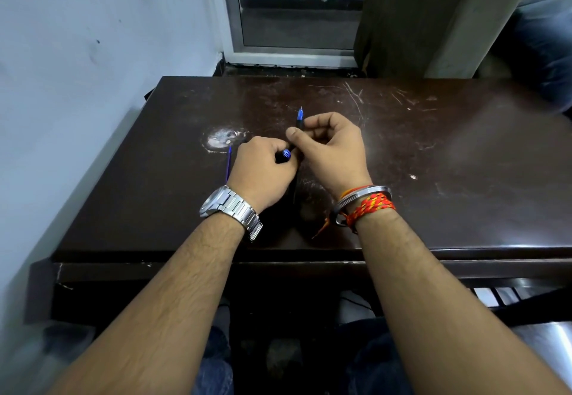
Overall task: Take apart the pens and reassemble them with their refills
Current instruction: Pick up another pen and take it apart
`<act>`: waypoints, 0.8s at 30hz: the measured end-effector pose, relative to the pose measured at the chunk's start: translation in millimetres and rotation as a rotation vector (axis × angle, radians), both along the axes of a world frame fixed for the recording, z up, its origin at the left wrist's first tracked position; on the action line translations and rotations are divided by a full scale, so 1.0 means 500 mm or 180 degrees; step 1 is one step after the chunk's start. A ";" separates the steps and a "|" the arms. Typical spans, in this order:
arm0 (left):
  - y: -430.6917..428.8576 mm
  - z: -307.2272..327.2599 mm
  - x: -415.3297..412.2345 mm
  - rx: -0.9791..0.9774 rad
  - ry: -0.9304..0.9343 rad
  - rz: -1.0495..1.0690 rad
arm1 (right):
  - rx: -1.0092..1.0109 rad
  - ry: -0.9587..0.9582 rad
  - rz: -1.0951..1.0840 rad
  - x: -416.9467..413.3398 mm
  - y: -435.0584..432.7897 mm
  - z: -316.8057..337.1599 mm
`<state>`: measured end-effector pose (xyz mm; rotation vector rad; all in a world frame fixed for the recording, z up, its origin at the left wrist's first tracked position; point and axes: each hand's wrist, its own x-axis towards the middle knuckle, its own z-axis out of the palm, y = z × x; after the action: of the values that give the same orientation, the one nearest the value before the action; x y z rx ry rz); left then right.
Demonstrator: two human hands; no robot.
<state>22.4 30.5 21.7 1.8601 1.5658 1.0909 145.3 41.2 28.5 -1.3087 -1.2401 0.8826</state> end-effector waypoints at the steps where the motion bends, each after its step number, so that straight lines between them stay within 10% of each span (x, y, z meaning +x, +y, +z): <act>1: 0.000 -0.001 0.000 -0.0008 -0.0025 -0.0017 | -0.0007 0.0104 0.0054 -0.002 0.001 0.002; 24: -0.001 -0.005 -0.001 0.0056 -0.0011 -0.0035 | 0.0032 0.0621 0.0032 -0.001 0.001 0.008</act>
<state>22.0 30.1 19.1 1.8752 1.5473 1.1059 144.6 41.6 32.7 -1.1791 -1.0977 0.9856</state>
